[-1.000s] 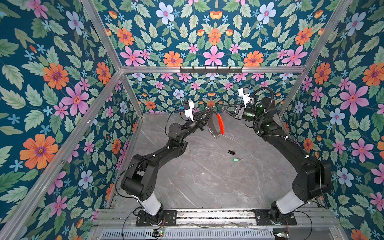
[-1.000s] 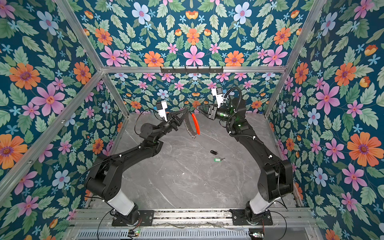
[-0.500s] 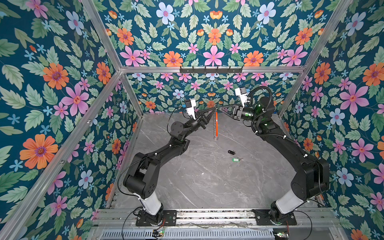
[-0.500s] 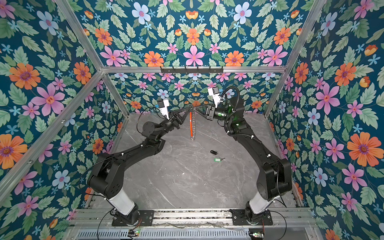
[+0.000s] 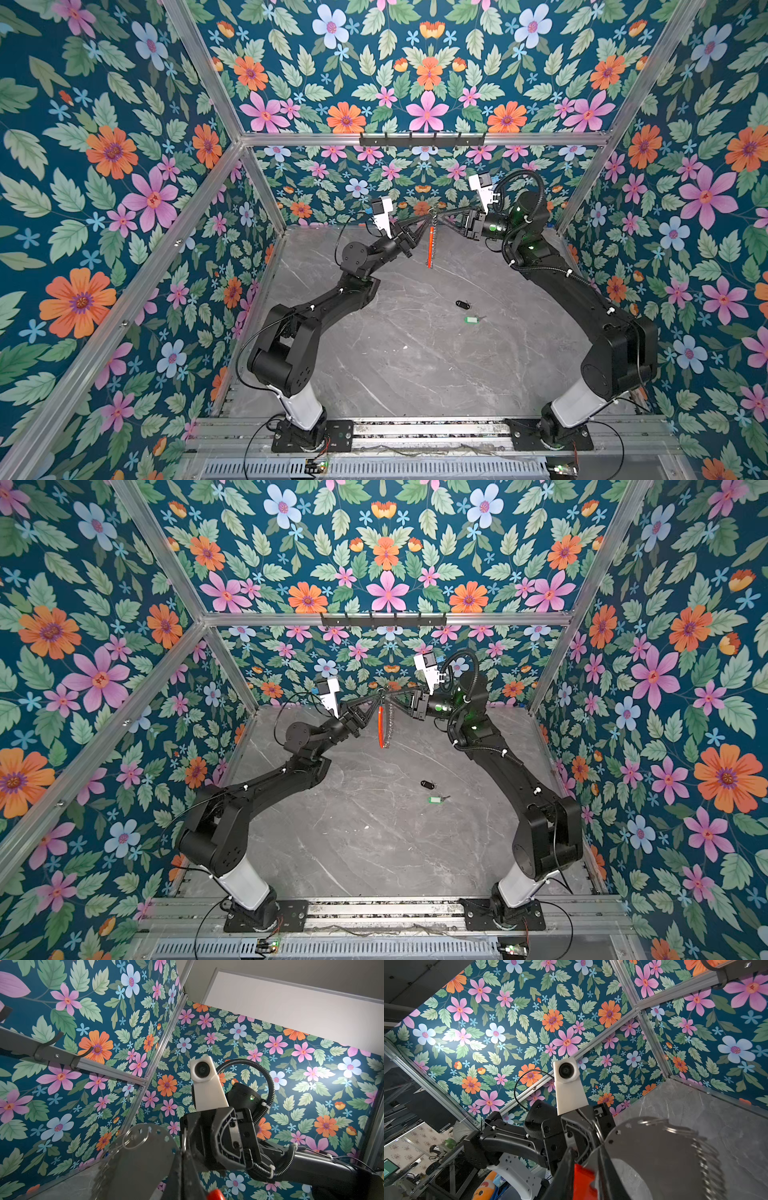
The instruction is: Put the keys on the keyring
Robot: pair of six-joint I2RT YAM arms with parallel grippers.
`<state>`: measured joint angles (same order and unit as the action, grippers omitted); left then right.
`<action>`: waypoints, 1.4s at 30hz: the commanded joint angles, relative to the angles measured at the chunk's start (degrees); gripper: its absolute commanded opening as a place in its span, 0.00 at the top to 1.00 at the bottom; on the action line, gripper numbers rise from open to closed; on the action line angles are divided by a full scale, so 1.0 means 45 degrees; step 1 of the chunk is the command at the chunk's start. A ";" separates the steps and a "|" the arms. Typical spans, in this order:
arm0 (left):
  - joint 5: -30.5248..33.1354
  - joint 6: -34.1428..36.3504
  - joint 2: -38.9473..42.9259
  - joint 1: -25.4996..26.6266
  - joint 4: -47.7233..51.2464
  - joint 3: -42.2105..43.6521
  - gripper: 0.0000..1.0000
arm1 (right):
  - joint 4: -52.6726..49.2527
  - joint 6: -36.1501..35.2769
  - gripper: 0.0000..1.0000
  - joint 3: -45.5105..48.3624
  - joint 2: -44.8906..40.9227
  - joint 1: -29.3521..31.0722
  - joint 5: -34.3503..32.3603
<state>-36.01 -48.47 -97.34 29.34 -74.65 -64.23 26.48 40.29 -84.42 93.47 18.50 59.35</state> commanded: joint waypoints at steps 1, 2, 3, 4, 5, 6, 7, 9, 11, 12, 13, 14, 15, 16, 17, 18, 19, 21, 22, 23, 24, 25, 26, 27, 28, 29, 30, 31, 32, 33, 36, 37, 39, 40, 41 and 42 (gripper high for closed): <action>-0.0204 -0.0048 0.0020 0.0022 -0.0580 -0.0055 1.00 | -0.0154 -0.0182 0.76 -0.0110 0.0029 0.0016 0.0053; -0.0194 -0.0048 0.0021 0.0022 -0.0583 -0.0060 1.00 | -0.0214 -0.0237 0.75 -0.0126 0.0021 0.0024 0.0039; -0.0211 -0.0048 0.0029 0.0022 -0.0594 -0.0070 1.00 | -0.0277 -0.0277 0.72 -0.0145 0.0029 0.0022 0.0052; -0.0214 -0.0052 0.0029 0.0022 -0.0618 -0.0073 1.00 | -0.0386 -0.0352 0.69 -0.0182 0.0025 0.0024 0.0028; -0.0230 -0.0066 0.0020 0.0022 -0.0635 -0.0096 1.00 | -0.0520 -0.0439 0.66 -0.0203 0.0031 0.0025 0.0029; -0.0243 -0.0069 0.0010 0.0022 -0.0644 -0.0116 1.00 | -0.0628 -0.0522 0.64 -0.0233 0.0044 0.0012 0.0026; -0.0260 -0.0079 0.0008 0.0022 -0.0653 -0.0118 1.00 | -0.0686 -0.0573 0.64 -0.0243 0.0063 0.0021 0.0031; -0.0289 -0.0091 -0.0010 0.0020 -0.0638 -0.0151 1.00 | -0.0709 -0.0604 0.64 -0.0224 0.0066 0.0017 0.0026; -0.0310 -0.0123 -0.0051 0.0022 -0.0641 -0.0162 1.00 | -0.0652 -0.0576 0.66 -0.0214 0.0051 0.0018 0.0024; -0.0318 -0.0140 -0.0067 0.0019 -0.0649 -0.0166 1.00 | -0.0595 -0.0556 0.67 -0.0204 0.0048 0.0020 -0.0003; -0.0337 -0.0162 -0.0087 0.0021 -0.0664 -0.0190 1.00 | -0.0539 -0.0546 0.69 -0.0200 0.0040 0.0017 -0.0006; -0.0372 -0.0187 -0.0106 0.0012 -0.0671 -0.0202 1.00 | -0.0514 -0.0536 0.71 -0.0204 0.0048 0.0027 0.0015; -0.0377 -0.0230 -0.0124 0.0017 -0.0668 -0.0218 1.00 | -0.0480 -0.0519 0.72 -0.0204 0.0049 0.0010 0.0014; -0.0396 -0.0246 -0.0127 0.0022 -0.0676 -0.0212 1.00 | -0.0427 -0.0502 0.75 -0.0204 0.0045 0.0021 0.0019; -0.0396 -0.0264 -0.0139 0.0022 -0.0696 -0.0210 1.00 | -0.0375 -0.0478 0.77 -0.0222 0.0066 0.0014 0.0038; -0.0415 -0.0265 -0.0152 0.0013 -0.0696 -0.0201 1.00 | -0.0347 -0.0444 0.77 -0.0231 0.0060 0.0029 0.0036; -0.0416 -0.0279 -0.0146 0.0022 -0.0697 -0.0201 1.00 | -0.0283 -0.0404 0.80 -0.0243 0.0084 0.0026 0.0057; -0.0453 -0.0299 -0.0146 0.0022 -0.0696 -0.0210 1.00 | -0.0222 -0.0332 0.84 -0.0263 0.0122 0.0026 0.0091; -0.0455 -0.0288 -0.0146 0.0022 -0.0710 -0.0216 1.00 | -0.0184 -0.0331 0.86 -0.0282 0.0121 0.0019 0.0117; -0.0465 -0.0290 -0.0149 0.0020 -0.0708 -0.0208 1.00 | -0.0156 -0.0309 0.89 -0.0282 0.0112 0.0020 0.0123; -0.0465 -0.0285 -0.0146 0.0022 -0.0711 -0.0215 1.00 | -0.0160 -0.0302 0.92 -0.0282 0.0119 0.0018 0.0112; -0.0456 -0.0293 -0.0146 0.0022 -0.0702 -0.0215 1.00 | -0.0139 -0.0292 0.95 -0.0300 0.0127 0.0043 0.0134; -0.0455 -0.0294 -0.0146 0.0022 -0.0706 -0.0226 1.00 | -0.0133 -0.0302 0.97 -0.0302 0.0111 0.0037 0.0147; -0.0474 -0.0298 -0.0165 0.0022 -0.0696 -0.0230 1.00 | -0.0139 -0.0316 0.98 -0.0302 0.0119 0.0029 0.0167; -0.0489 -0.0304 -0.0166 0.0022 -0.0684 -0.0230 1.00 | -0.0123 -0.0321 1.00 -0.0302 0.0119 0.0049 0.0167; -0.0504 -0.0306 -0.0176 0.0022 -0.0686 -0.0224 1.00 | -0.0163 -0.0338 1.00 -0.0302 0.0108 0.0068 0.0155; -0.0510 -0.0319 -0.0185 0.0019 -0.0677 -0.0211 1.00 | -0.0179 -0.0357 1.00 -0.0302 0.0103 0.0066 0.0164; -0.0525 -0.0322 -0.0187 0.0022 -0.0676 -0.0196 1.00 | -0.0211 -0.0397 1.00 -0.0302 0.0086 0.0065 0.0160; -0.0521 -0.0309 -0.0185 0.0022 -0.0666 -0.0181 1.00 | -0.0253 -0.0447 1.00 -0.0302 0.0064 0.0068 0.0168; -0.0526 -0.0309 -0.0185 0.0022 -0.0641 -0.0162 1.00 | -0.0297 -0.0511 1.00 -0.0302 0.0040 0.0067 0.0134; -0.0502 -0.0168 -0.0166 0.0005 -0.0551 -0.0128 1.00 | -0.0837 -0.1006 1.00 -0.0336 -0.0095 0.0076 -0.0049; -0.0413 -0.0116 -0.0149 -0.0012 -0.0415 -0.0110 1.00 | -0.1203 -0.1337 1.00 -0.0359 -0.0162 0.0100 -0.0164; -0.0391 -0.0011 -0.0073 -0.0164 -0.0119 -0.0037 0.87 | -0.1913 -0.2031 1.00 -0.0399 -0.0315 0.0161 -0.0464; -0.0483 -0.0049 -0.0031 -0.0310 -0.0032 -0.0004 0.81 | -0.2210 -0.2312 1.00 -0.0400 -0.0389 0.0184 -0.0606; -0.0614 -0.0166 -0.0011 -0.0473 -0.0035 0.0025 0.77 | -0.2517 -0.2620 1.00 -0.0397 -0.0452 0.0178 -0.0704; -0.0757 -0.0362 -0.0010 -0.0666 -0.0044 0.0035 0.75 | -0.2757 -0.2840 1.00 -0.0428 -0.0495 0.0184 -0.0744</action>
<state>-38.26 -49.50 -97.80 27.73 -75.29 -64.18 16.84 32.42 -85.76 92.05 19.22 56.73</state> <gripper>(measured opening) 0.255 0.051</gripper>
